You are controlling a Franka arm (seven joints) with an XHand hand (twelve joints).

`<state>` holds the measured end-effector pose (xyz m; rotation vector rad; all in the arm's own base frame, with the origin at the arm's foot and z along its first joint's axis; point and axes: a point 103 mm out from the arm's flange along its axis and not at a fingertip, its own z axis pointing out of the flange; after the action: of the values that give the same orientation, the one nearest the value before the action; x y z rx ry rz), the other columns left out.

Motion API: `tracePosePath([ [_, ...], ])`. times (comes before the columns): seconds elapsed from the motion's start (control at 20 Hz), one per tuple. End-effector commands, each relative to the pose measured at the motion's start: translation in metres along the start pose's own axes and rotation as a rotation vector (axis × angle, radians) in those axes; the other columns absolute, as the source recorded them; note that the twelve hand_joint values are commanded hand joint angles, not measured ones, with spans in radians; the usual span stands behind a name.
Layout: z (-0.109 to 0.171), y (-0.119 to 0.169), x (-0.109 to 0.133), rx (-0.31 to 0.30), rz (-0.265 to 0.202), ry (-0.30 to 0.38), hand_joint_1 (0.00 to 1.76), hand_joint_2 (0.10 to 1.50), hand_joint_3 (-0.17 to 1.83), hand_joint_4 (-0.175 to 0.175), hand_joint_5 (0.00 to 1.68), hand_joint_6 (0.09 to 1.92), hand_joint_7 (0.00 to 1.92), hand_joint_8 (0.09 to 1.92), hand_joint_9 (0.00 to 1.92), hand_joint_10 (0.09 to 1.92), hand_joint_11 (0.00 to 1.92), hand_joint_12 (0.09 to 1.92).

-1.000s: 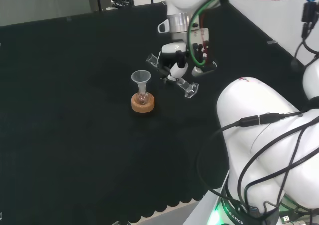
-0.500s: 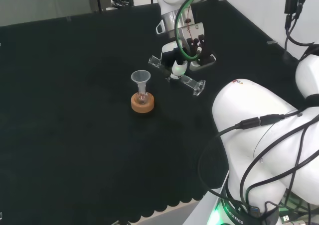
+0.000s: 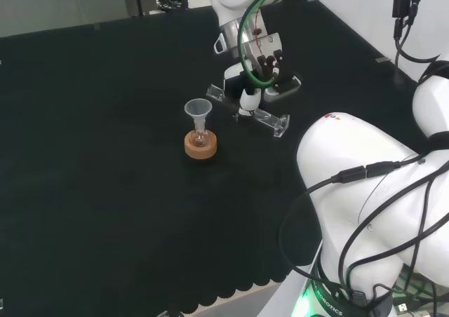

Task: Pour the water from the graduated cylinder into the round-bottom flask.

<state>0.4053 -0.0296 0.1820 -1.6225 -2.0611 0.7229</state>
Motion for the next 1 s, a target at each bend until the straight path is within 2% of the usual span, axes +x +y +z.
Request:
tracePosePath([
  [0.05, -0.001, -0.005, 0.009, 0.033, 0.022, -0.067, 1.25, 1.08, -0.02, 0.026, 1.06, 0.96, 1.13, 0.74, 1.38, 0.15, 1.17, 0.74],
  [0.3, 0.000, -0.008, 0.016, 0.063, 0.053, -0.121, 1.25, 1.08, -0.02, 0.026, 1.06, 0.96, 1.12, 0.74, 1.38, 0.15, 1.16, 0.74],
  [0.85, -0.003, -0.009, 0.020, 0.128, 0.137, -0.187, 1.25, 1.08, -0.02, 0.027, 1.06, 0.96, 1.12, 0.74, 1.37, 0.15, 1.16, 0.74],
  [1.0, -0.006, -0.009, 0.019, 0.127, 0.150, -0.194, 1.24, 1.08, -0.02, 0.027, 1.06, 0.96, 1.12, 0.74, 1.37, 0.15, 1.16, 0.74],
])
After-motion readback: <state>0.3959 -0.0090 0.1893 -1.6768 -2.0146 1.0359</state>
